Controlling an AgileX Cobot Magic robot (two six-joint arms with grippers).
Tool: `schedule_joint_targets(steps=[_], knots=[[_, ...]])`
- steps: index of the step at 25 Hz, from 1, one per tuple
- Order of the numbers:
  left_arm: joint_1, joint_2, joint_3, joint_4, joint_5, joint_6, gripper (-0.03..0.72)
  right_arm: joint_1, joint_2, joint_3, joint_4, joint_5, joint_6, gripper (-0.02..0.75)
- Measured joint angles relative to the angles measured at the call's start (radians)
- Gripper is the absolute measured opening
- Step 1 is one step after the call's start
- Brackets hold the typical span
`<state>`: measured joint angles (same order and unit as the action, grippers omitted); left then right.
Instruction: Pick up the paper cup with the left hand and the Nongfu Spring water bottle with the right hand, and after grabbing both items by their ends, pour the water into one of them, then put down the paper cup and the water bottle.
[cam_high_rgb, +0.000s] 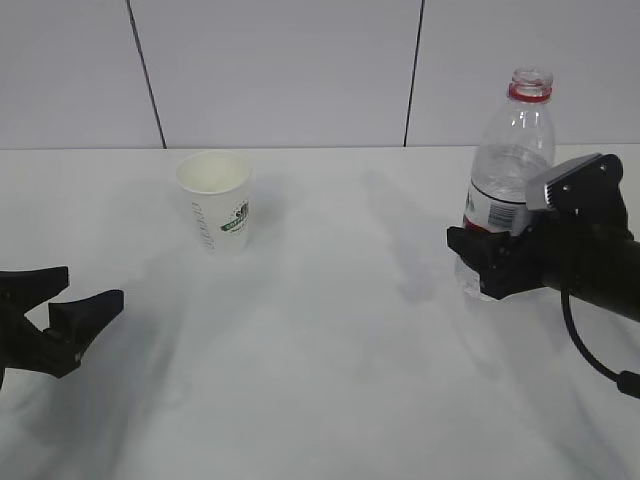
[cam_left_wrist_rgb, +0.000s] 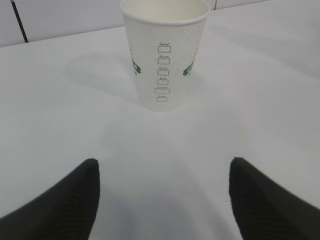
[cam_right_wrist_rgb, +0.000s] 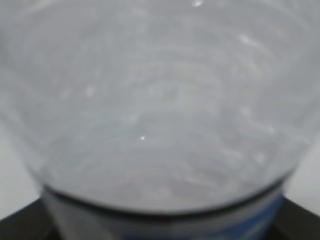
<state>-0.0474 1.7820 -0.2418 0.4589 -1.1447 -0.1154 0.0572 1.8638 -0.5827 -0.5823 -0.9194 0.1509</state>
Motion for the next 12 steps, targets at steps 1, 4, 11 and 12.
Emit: schedule_joint_targets(steps=[1, 4, 11, 12], knots=[[0.000, 0.000, 0.000, 0.000, 0.000, 0.000, 0.592, 0.000, -0.023, 0.015, 0.000, 0.003, 0.000, 0.500], [0.000, 0.000, 0.000, 0.000, 0.000, 0.000, 0.592, 0.000, -0.088, 0.057, 0.006, 0.012, 0.000, 0.500], [0.000, 0.000, 0.000, 0.000, 0.000, 0.000, 0.591, 0.000, -0.258, 0.154, 0.016, 0.073, 0.000, 0.499], [0.000, 0.000, 0.000, 0.000, 0.000, 0.000, 0.591, 0.000, -0.283, 0.167, 0.019, 0.079, 0.000, 0.498]])
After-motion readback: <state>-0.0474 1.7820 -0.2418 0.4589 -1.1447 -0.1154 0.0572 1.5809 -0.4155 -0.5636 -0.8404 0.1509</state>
